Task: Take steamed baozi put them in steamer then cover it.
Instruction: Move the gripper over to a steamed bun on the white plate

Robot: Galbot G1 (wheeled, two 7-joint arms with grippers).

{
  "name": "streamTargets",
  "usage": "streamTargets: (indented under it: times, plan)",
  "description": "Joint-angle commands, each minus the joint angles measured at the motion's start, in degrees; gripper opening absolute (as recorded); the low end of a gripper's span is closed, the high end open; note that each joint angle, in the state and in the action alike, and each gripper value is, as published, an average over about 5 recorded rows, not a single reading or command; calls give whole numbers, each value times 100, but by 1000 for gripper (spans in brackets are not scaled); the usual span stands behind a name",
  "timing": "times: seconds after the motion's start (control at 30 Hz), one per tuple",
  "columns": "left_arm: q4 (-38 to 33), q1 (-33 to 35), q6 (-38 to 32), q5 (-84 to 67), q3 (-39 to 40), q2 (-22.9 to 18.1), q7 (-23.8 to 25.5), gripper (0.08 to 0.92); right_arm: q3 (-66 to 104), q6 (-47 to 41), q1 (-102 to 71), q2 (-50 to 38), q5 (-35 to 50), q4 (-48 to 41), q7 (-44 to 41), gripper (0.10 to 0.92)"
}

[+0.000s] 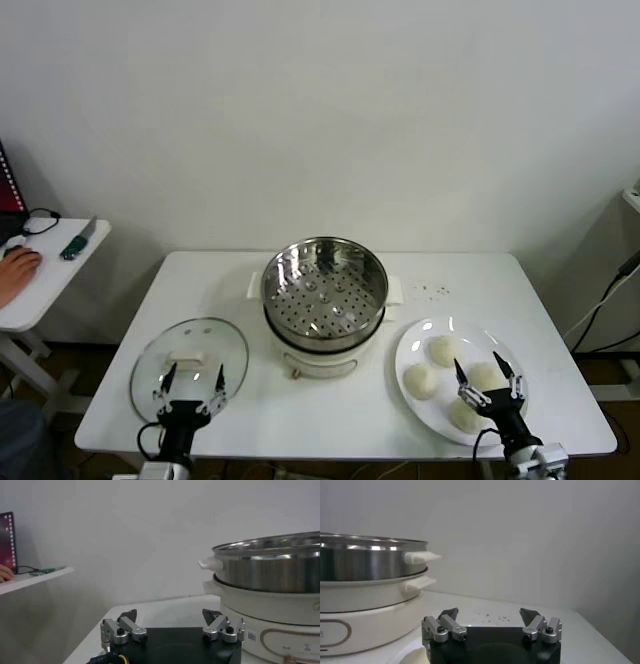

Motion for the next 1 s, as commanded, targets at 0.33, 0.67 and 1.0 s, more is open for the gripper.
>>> streamTargets:
  times: [0.33, 0.67, 1.0]
  plan:
    - [13, -26, -22, 81, -18, 103, -65, 823, -1288, -1758, 2217, -3569, -898, -969, -3312, 823]
    - [119, -124, 50, -20, -147, 227, -79, 823, -6739, -1706, 7399, -4874, -794, -2227, -4484, 823]
    - [159, -154, 126, -4, -120, 246, -110, 823, -10840, -1779, 10723, -4176, -377, -2851, -4575, 823]
